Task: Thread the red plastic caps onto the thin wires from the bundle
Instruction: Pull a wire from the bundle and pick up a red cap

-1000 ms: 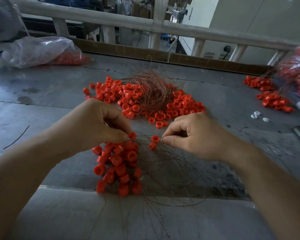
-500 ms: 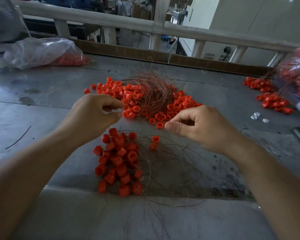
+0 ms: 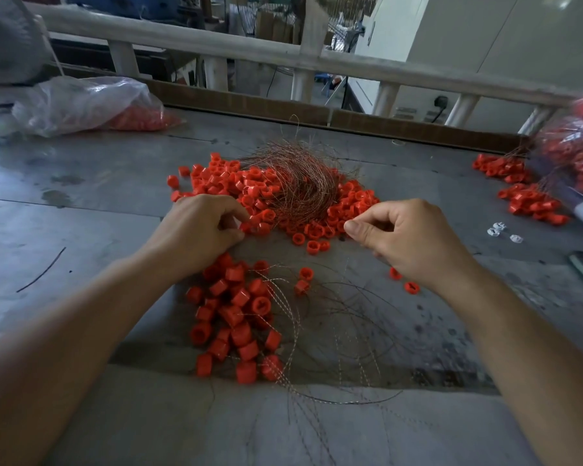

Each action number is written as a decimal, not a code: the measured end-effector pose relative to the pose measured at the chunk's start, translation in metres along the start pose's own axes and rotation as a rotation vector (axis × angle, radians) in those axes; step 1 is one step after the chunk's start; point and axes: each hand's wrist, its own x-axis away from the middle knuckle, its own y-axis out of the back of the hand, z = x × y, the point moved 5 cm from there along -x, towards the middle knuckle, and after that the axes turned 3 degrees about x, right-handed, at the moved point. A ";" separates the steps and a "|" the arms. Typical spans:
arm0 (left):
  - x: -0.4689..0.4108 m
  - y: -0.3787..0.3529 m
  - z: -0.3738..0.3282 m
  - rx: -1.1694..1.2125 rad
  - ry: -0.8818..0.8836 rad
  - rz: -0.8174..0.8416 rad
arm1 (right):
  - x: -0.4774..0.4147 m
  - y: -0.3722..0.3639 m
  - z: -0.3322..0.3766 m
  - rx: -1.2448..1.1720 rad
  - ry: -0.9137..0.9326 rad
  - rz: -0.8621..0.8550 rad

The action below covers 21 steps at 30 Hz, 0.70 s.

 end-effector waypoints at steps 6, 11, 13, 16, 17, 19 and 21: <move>0.004 0.006 -0.005 0.042 0.071 -0.072 | -0.002 -0.001 -0.006 0.025 -0.028 -0.013; 0.011 0.026 -0.006 0.461 0.265 -0.128 | -0.003 -0.002 -0.006 0.098 0.000 -0.044; 0.017 0.028 -0.012 0.627 0.272 -0.099 | -0.005 -0.004 -0.002 0.135 0.039 -0.062; 0.022 0.030 -0.019 0.736 0.270 -0.077 | -0.010 -0.008 0.006 0.212 0.102 -0.064; 0.023 0.031 -0.020 0.767 0.276 -0.070 | -0.012 -0.011 0.009 0.234 0.143 -0.054; 0.024 0.031 -0.021 0.803 0.291 -0.065 | -0.015 -0.020 0.017 0.291 0.230 -0.020; 0.025 0.031 -0.022 0.828 0.302 -0.064 | -0.018 -0.031 0.021 0.357 0.283 0.041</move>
